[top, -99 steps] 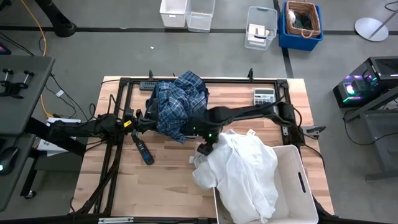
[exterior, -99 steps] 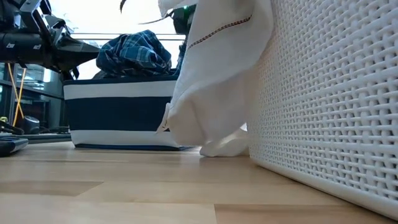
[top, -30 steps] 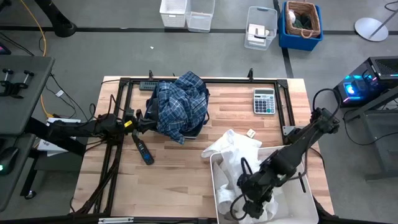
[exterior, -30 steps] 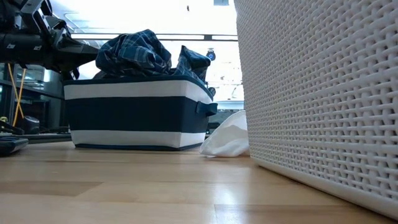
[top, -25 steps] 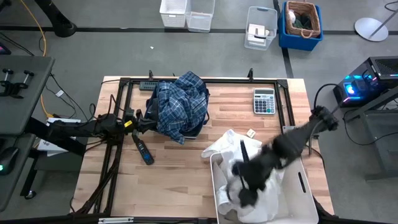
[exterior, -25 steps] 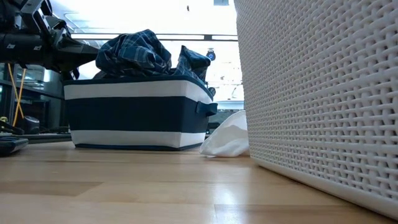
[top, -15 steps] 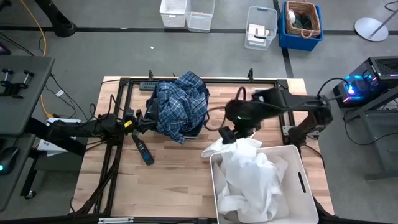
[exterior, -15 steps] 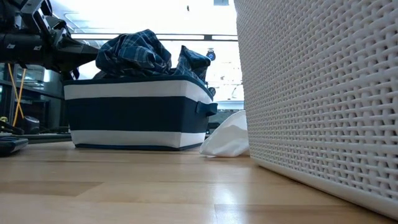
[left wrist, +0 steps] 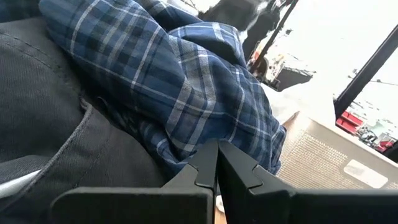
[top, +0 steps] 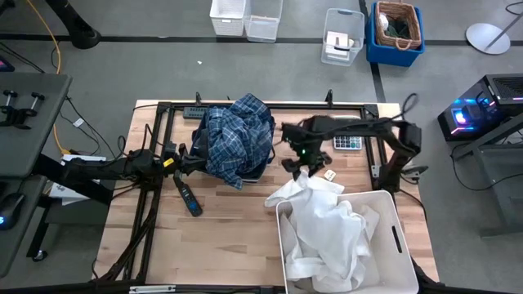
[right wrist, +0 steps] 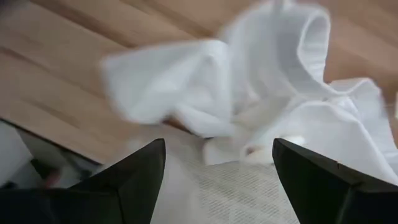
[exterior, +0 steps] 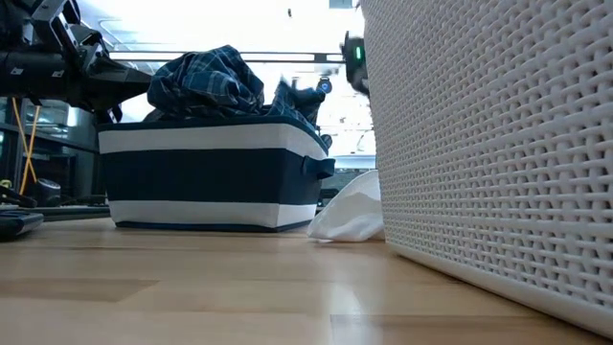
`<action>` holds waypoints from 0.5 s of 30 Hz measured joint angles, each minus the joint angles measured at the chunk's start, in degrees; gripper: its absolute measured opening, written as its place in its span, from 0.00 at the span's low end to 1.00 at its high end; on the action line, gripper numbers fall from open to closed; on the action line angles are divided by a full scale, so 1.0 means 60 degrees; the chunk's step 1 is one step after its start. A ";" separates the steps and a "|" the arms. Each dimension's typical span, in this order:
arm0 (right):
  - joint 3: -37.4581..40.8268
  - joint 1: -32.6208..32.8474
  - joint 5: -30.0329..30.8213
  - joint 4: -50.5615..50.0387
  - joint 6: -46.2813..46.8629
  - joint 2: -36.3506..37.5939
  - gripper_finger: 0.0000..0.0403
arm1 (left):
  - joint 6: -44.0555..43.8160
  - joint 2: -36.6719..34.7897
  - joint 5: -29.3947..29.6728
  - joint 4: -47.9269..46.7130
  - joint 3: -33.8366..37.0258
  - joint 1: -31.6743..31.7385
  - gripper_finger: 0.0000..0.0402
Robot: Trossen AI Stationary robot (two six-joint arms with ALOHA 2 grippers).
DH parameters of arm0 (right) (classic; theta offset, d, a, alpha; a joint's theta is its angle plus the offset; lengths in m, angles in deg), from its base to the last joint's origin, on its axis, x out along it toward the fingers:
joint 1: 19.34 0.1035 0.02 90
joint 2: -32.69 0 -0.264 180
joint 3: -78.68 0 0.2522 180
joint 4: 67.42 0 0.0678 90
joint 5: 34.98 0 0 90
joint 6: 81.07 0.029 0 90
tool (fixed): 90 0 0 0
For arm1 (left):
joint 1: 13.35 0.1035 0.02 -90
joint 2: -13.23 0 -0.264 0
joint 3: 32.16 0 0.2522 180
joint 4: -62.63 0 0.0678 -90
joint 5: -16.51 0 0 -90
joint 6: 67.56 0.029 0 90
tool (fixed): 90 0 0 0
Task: Sort clothes
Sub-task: Put the white underwear into the white laundry bin
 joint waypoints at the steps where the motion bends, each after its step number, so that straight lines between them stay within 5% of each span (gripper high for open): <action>1: 0.0340 0.0005 -0.0078 0.0252 -0.0125 -0.0142 0.72 | 0.0000 0.0000 -0.0002 0.0000 0.0000 0.0000 0.00; 7: 0.1596 0.0364 -0.0322 0.2491 0.0304 -0.0873 0.72 | -0.0002 -0.0002 0.0000 0.0000 0.0000 0.0000 0.00; 15: 0.1659 0.1318 -0.0872 0.4602 0.1229 -0.2121 0.70 | -0.0002 -0.0004 -0.0003 0.0000 0.0000 0.0000 0.00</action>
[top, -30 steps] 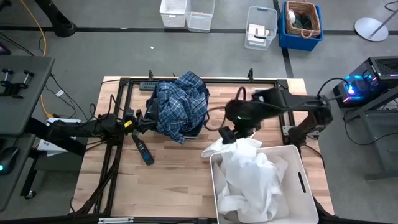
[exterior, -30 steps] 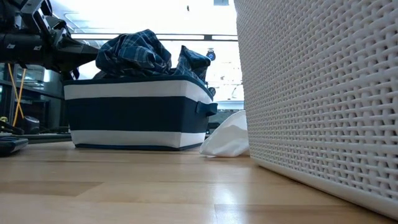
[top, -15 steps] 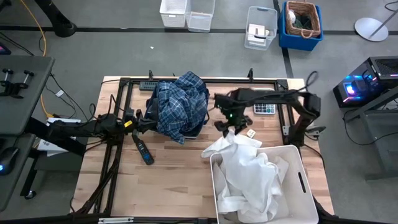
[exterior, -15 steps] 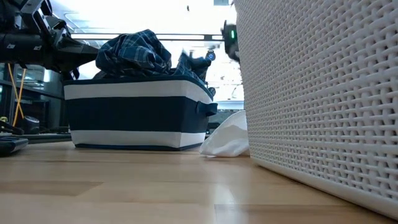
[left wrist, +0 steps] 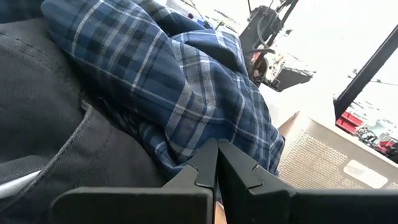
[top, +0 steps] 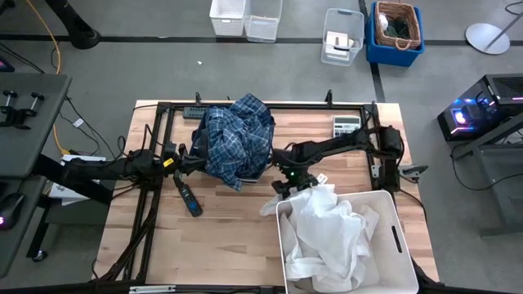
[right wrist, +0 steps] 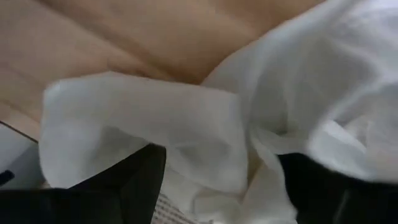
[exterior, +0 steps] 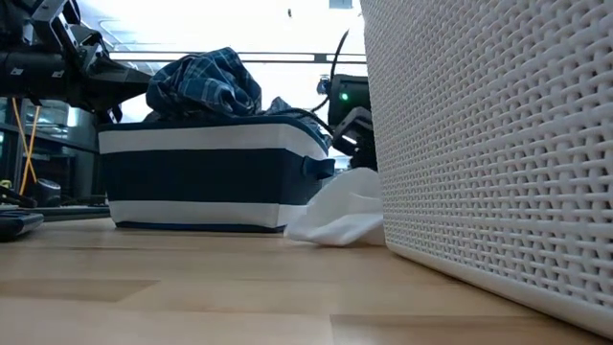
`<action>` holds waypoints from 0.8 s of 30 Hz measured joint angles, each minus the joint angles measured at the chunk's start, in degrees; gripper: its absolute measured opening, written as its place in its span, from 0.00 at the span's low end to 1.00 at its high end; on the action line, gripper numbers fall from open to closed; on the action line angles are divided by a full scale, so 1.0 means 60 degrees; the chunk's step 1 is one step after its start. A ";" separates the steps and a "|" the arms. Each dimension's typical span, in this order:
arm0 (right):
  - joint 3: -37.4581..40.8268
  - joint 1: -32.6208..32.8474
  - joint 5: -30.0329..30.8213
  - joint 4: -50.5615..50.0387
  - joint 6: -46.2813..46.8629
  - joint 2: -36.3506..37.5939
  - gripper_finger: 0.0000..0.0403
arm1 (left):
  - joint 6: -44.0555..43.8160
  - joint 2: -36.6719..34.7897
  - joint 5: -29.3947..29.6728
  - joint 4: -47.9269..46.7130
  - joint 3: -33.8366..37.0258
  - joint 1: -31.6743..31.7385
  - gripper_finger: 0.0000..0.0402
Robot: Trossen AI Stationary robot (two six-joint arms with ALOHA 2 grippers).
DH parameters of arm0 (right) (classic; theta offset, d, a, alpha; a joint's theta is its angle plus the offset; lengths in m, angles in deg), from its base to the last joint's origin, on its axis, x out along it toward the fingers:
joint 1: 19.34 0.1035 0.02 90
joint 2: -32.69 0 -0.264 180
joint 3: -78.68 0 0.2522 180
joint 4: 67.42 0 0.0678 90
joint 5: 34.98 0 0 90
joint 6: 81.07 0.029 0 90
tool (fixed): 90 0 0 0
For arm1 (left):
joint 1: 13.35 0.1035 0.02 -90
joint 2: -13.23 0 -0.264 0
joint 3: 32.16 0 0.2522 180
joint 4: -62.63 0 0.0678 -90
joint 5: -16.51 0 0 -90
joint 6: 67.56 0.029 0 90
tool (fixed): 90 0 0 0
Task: Sort clothes
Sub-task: Put the white underwear into the white laundry bin
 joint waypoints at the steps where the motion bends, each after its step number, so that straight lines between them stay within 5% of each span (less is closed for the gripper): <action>1: -0.0065 0.0122 0.0165 0.0022 0.0033 -0.0102 0.67 | 0.0002 0.0000 0.0001 0.0000 0.0000 0.0000 0.00; 4: -0.0199 0.0391 0.0613 0.0008 -0.0086 -0.0199 0.47 | 0.0002 0.0000 -0.0001 0.0000 0.0000 0.0000 0.00; 8: -0.0508 0.0538 0.1265 -0.0283 -0.0479 -0.0026 0.07 | 0.0001 0.0003 0.0003 0.0000 0.0000 0.0000 0.00; 24: -0.5247 0.0881 0.5158 -0.6183 -0.0526 0.3743 0.01 | 0.0002 0.0000 -0.0001 0.0002 0.0000 0.0000 0.00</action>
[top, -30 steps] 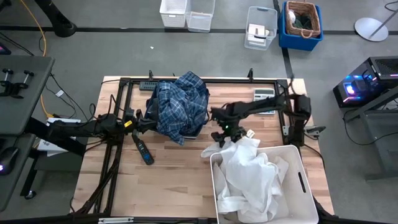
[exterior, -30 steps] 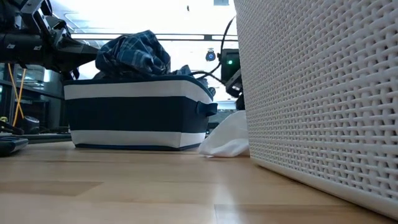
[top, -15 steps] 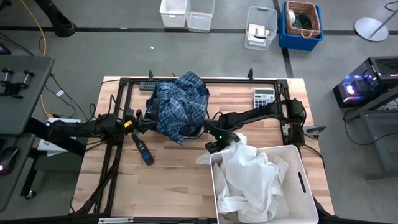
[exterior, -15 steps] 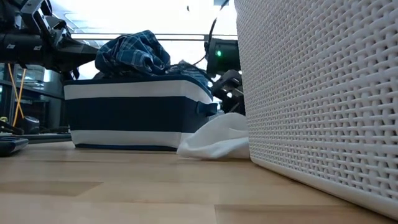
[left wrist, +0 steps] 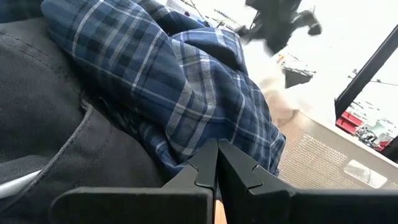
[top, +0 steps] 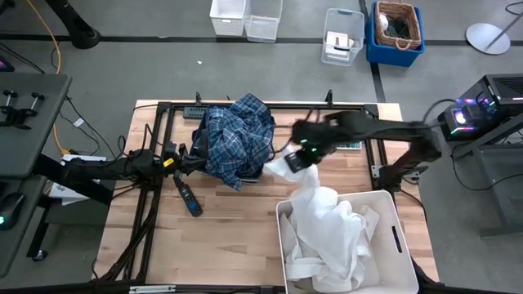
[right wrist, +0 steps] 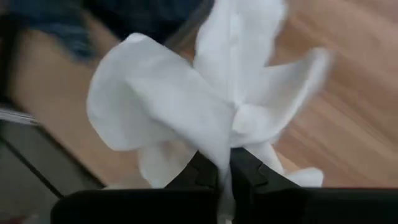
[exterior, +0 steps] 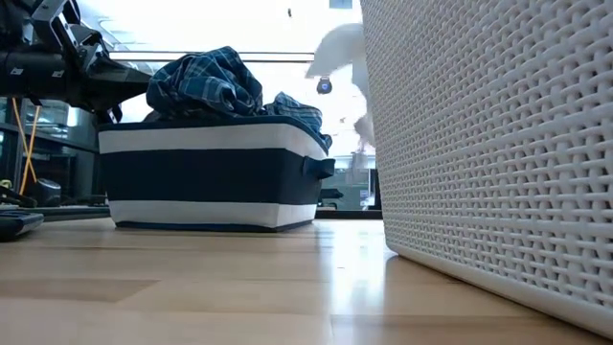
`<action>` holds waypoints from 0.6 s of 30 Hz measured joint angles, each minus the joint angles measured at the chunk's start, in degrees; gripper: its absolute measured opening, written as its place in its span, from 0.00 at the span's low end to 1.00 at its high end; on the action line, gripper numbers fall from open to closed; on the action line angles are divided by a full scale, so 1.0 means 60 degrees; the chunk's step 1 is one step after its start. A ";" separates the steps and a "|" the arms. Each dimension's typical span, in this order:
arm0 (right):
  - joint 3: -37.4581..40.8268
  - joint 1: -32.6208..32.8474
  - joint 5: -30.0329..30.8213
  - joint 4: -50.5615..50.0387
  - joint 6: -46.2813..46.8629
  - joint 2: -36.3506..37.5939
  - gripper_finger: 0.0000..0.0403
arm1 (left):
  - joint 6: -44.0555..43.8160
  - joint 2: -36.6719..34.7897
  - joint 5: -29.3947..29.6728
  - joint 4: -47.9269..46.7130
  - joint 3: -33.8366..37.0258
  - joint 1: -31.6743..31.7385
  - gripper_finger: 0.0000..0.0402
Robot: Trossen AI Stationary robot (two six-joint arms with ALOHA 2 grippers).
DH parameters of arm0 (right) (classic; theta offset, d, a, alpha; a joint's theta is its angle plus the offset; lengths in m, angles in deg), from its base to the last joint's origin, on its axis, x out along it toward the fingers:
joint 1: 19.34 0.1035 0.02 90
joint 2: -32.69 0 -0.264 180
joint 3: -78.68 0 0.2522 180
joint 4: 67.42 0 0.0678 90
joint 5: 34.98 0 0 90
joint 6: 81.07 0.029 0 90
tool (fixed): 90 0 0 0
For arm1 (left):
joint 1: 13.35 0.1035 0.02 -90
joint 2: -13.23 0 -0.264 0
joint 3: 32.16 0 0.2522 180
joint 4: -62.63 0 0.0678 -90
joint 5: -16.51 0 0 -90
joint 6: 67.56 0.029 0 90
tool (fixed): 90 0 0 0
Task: Sort clothes
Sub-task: Put the white underwear into the white laundry bin
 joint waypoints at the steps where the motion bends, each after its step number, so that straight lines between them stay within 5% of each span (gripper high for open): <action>1: -0.0409 0.0173 0.0249 -0.0133 0.0088 0.0219 0.01 | 0.0000 0.0000 0.0000 -0.0002 0.0000 0.0000 0.00; 6: -0.2247 0.1740 0.1347 -0.0637 0.1155 0.1141 0.00 | 0.0000 0.0000 0.0002 -0.0002 0.0000 0.0000 0.00; 10: -0.3058 0.4251 0.2773 0.0497 0.1217 0.1339 0.00 | -0.0001 0.0000 0.0003 -0.0002 0.0000 0.0000 0.00; 18: -0.1997 0.8176 0.4464 0.0888 0.4744 0.0369 0.00 | 0.0000 0.0000 0.0003 -0.0002 0.0000 0.0000 0.00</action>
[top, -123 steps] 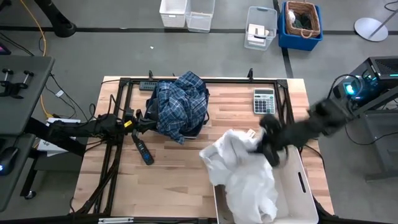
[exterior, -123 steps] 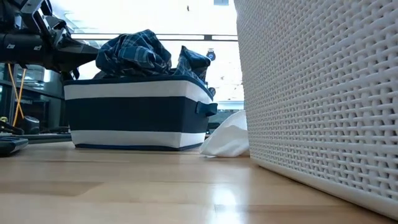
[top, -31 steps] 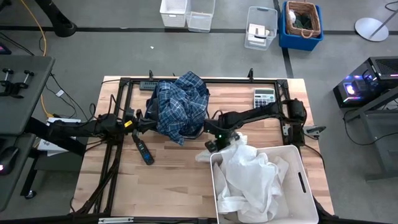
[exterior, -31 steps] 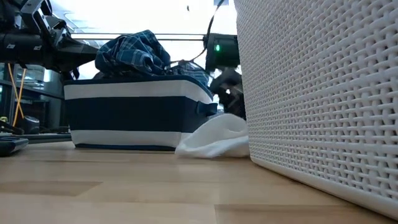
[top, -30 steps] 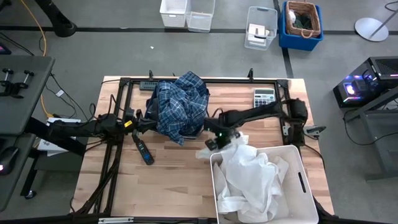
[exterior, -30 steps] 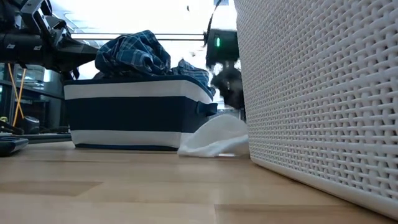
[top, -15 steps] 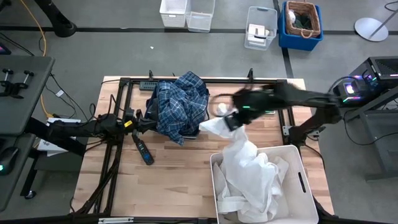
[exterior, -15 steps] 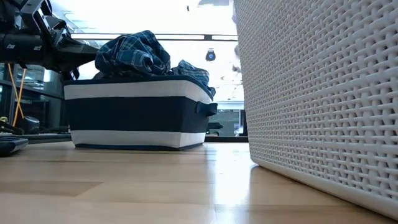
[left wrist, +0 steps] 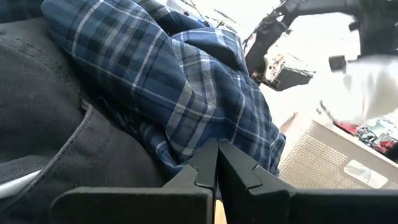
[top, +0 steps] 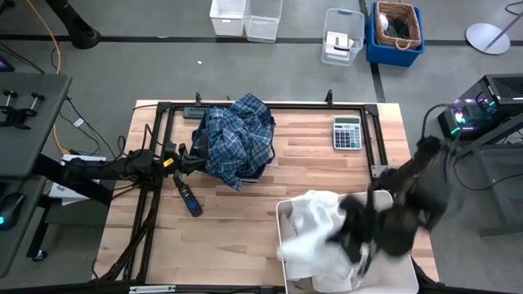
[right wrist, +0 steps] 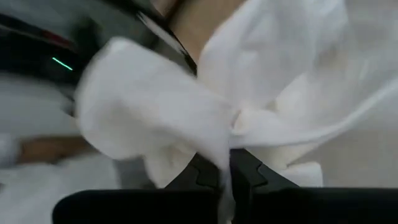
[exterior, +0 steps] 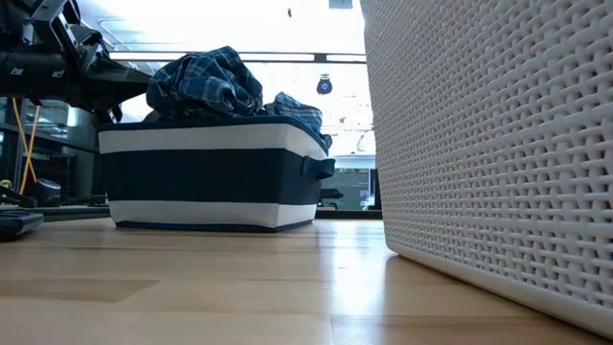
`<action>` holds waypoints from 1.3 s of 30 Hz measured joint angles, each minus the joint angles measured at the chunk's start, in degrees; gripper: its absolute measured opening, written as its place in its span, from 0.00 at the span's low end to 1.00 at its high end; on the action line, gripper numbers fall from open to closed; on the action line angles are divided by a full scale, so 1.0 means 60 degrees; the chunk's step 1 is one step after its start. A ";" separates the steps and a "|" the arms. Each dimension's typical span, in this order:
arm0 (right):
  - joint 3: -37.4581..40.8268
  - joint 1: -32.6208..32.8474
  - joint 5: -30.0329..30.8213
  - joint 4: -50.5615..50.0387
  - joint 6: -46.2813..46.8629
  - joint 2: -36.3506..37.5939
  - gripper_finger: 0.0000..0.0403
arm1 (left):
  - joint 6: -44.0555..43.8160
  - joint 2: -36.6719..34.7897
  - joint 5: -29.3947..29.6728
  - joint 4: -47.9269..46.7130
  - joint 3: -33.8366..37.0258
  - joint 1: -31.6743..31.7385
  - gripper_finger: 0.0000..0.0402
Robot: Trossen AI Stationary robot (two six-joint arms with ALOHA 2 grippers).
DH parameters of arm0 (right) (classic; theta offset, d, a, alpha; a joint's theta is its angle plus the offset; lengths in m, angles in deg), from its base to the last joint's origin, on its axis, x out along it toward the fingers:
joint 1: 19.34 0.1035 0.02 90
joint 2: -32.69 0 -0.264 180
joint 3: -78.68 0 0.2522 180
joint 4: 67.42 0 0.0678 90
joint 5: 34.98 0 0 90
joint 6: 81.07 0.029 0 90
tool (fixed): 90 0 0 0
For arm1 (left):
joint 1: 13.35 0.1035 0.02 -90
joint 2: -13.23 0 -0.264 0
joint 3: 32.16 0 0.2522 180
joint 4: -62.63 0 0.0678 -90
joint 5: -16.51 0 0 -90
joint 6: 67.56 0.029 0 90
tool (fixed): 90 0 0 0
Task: Sort clothes
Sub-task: Put the white underwear into the white laundry bin, then adjust the white long sleeve shirt in the white laundry bin
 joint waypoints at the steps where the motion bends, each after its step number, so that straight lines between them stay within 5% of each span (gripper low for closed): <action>1: 0.0313 0.0234 -0.0115 0.0070 0.0347 -0.0221 0.00 | 0.0000 0.0000 0.0000 0.0000 0.0000 0.0000 0.00; 8: 0.3123 0.0429 -0.3014 0.0198 0.3382 -0.1289 0.04 | 0.0000 0.0000 0.0000 0.0000 0.0000 0.0000 0.00; 12: 0.4123 0.0170 -0.5064 0.1619 0.2710 -0.1311 0.18 | 0.0000 0.0000 0.0000 0.0000 0.0000 0.0000 0.00; 17: 0.3529 -0.0240 -0.6774 0.1576 0.1601 -0.1125 0.40 | 0.0000 0.0000 0.0000 0.0000 0.0000 0.0000 0.00; 21: 0.1960 -0.0736 -0.6681 0.0192 0.1368 -0.0825 0.52 | 0.0000 0.0000 0.0000 0.0000 0.0000 0.0000 0.00; 25: 0.0169 -0.1721 -0.4597 -0.2511 0.1248 -0.0775 0.59 | 0.0000 0.0000 0.0000 0.0000 0.0000 0.0000 0.00; 30: -0.0425 -0.4242 -0.3510 -0.3690 0.0049 -0.0626 0.61 | 0.0000 0.0000 0.0000 0.0000 0.0000 0.0000 0.00; 34: 0.0139 -0.6744 -0.4170 -0.3509 -0.1802 -0.0592 0.61 | 0.0000 0.0000 0.0000 0.0003 0.0002 0.0000 0.00; 39: 0.2260 -0.8756 -0.7385 -0.3296 -0.3877 -0.0591 0.62 | 0.0000 0.0000 0.0000 -0.0007 0.0000 0.0000 0.00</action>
